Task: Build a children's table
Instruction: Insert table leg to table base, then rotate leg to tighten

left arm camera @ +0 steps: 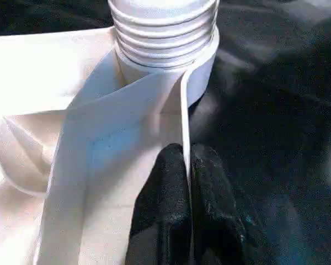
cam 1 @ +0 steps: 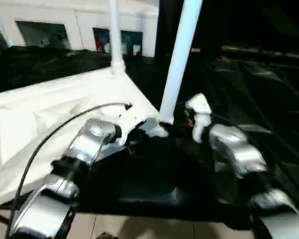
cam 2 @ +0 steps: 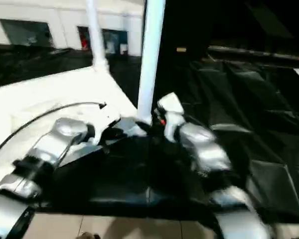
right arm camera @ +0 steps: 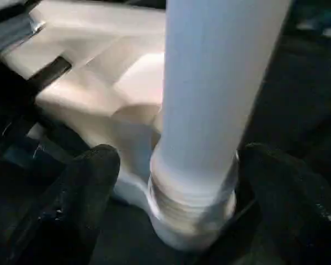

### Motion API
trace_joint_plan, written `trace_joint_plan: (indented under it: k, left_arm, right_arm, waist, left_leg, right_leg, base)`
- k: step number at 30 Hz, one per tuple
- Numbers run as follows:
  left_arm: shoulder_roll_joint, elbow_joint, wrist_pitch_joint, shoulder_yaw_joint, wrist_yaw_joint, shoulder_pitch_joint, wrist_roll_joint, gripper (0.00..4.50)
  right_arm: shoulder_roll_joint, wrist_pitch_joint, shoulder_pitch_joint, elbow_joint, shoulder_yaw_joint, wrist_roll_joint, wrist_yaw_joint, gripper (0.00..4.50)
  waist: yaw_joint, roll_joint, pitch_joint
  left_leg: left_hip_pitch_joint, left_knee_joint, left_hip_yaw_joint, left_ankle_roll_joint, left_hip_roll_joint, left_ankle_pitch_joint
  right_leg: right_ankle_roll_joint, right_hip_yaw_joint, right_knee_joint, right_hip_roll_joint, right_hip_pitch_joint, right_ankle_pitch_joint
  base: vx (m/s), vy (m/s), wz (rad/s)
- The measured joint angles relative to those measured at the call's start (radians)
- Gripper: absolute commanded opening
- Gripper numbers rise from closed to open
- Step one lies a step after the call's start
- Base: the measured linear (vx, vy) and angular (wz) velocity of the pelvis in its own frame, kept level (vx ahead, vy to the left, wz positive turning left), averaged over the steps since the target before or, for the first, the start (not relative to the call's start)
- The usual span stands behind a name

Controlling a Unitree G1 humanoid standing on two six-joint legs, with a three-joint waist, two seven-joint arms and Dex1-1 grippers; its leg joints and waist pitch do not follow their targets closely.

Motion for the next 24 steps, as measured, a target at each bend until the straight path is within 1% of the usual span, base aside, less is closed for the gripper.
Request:
trace_joint_plan:
  k: [2,6,10,14,19,20,21,23,24]
  left_arm:
    - [0.019,-0.022,-0.017,0.000,-0.041,0.020,-0.006,0.00]
    - [0.064,-0.094,-0.024,-0.009,-0.132,0.064,-0.034,0.00]
    - [0.081,-0.146,-0.023,-0.027,-0.201,0.089,-0.048,0.00]
    - [0.083,-0.160,-0.020,-0.030,-0.214,0.094,-0.051,0.00]
    - [0.087,-0.183,-0.014,-0.030,-0.224,0.108,-0.051,0.00]
    - [0.087,-0.184,-0.013,-0.030,-0.228,0.108,-0.051,0.00]
    - [0.087,-0.185,-0.012,-0.030,-0.229,0.109,-0.051,0.00]
    - [0.087,-0.185,-0.011,-0.030,-0.233,0.109,-0.051,0.00]
    - [0.087,-0.185,-0.010,-0.030,-0.234,0.109,-0.051,0.00]
  right_arm:
    - [-0.043,0.028,0.030,-0.050,0.008,0.003,0.047,4.00]
    - [-0.096,0.037,0.065,-0.114,0.046,-0.006,0.121,4.00]
    - [-0.110,0.041,0.073,-0.145,0.074,-0.015,0.154,4.00]
    - [-0.123,0.050,0.087,-0.181,0.087,-0.014,0.183,4.00]
    - [-0.129,0.065,0.103,-0.184,0.097,-0.014,0.198,4.00]
    - [-0.129,0.065,0.103,-0.184,0.101,-0.014,0.200,3.82]
    - [-0.129,0.065,0.103,-0.184,0.103,-0.015,0.200,3.82]
    - [-0.127,0.065,0.103,-0.184,0.103,-0.017,0.197,3.61]
    - [-0.126,0.065,0.103,-0.183,0.103,-0.019,0.195,3.61]
  waist:
    - [0.004,0.000,0.000]
    - [0.009,0.000,0.000]
    - [0.020,0.001,0.001]
    - [0.024,0.001,0.001]
    - [0.024,0.001,0.001]
    - [0.025,0.001,0.001]
    - [0.025,0.001,0.001]
    - [0.024,0.001,0.001]
    - [0.024,0.001,0.001]
  left_leg:
    - [0.001,0.000,0.000,0.000,0.000,0.000]
    - [0.002,0.001,0.001,0.000,0.001,0.000]
    - [0.001,0.001,0.003,0.000,0.002,0.000]
    - [0.001,0.002,0.003,0.000,0.001,0.000]
    - [0.001,0.002,0.003,0.000,0.001,0.000]
    - [0.001,0.002,0.003,0.000,0.001,0.000]
    - [0.001,0.003,0.003,0.000,0.001,0.000]
    - [0.001,0.003,0.003,0.000,0.001,0.000]
    - [0.001,0.004,0.003,0.000,0.001,0.000]
  right_leg:
    - [0.000,0.000,0.001,0.000,0.000,0.000]
    - [0.000,0.001,0.002,0.000,0.000,0.000]
    - [0.000,0.001,0.002,-0.001,0.000,0.000]
    - [0.000,0.001,0.002,-0.002,0.001,0.000]
    - [0.000,0.001,0.003,-0.001,0.000,0.000]
    - [0.000,0.001,0.004,-0.001,0.000,0.000]
    - [0.000,0.001,0.004,-0.001,0.000,0.000]
    - [0.000,0.001,0.004,-0.001,0.001,0.000]
    - [0.000,0.001,0.005,-0.001,0.001,0.000]
  base:
    - [0.000,0.000,0.00]
    - [0.000,0.000,0.00]
    - [0.000,0.000,0.00]
    - [0.000,0.000,0.00]
    - [0.000,0.000,0.00]
    - [0.000,0.000,0.00]
    - [0.000,0.000,0.00]
    - [0.000,0.000,0.00]
    - [0.000,0.000,0.00]
